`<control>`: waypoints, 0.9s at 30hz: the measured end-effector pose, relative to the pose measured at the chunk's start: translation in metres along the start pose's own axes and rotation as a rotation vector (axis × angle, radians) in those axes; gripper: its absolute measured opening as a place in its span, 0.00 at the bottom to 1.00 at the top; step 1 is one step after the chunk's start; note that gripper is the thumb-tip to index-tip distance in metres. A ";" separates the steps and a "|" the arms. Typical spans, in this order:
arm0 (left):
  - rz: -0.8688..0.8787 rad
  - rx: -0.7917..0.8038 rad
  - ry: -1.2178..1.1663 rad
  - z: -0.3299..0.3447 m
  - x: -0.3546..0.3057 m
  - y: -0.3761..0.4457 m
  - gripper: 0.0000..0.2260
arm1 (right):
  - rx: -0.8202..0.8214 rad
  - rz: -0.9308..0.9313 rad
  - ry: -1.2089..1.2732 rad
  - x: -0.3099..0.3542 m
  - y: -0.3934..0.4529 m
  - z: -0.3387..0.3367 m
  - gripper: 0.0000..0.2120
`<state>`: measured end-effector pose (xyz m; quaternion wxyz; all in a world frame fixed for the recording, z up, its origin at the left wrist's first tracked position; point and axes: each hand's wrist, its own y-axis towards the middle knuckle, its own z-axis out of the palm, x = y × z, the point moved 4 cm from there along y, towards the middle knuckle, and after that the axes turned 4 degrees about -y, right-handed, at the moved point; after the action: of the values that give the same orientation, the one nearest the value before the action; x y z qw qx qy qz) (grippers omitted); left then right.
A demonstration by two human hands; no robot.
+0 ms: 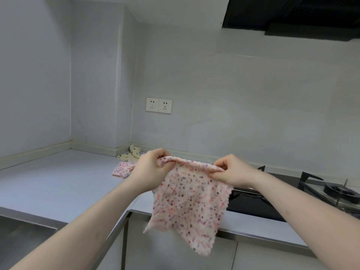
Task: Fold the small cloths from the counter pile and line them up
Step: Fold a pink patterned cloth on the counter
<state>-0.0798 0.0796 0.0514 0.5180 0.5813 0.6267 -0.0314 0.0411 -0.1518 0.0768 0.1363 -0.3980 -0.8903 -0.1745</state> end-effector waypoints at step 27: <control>-0.069 0.370 0.086 0.024 0.055 -0.046 0.02 | -0.111 0.115 0.234 -0.080 -0.039 0.047 0.10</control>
<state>-0.0884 0.0876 -0.0233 0.3735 0.6457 0.6513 -0.1388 0.0582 -0.2098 -0.0039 0.2269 -0.4324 -0.8329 -0.2606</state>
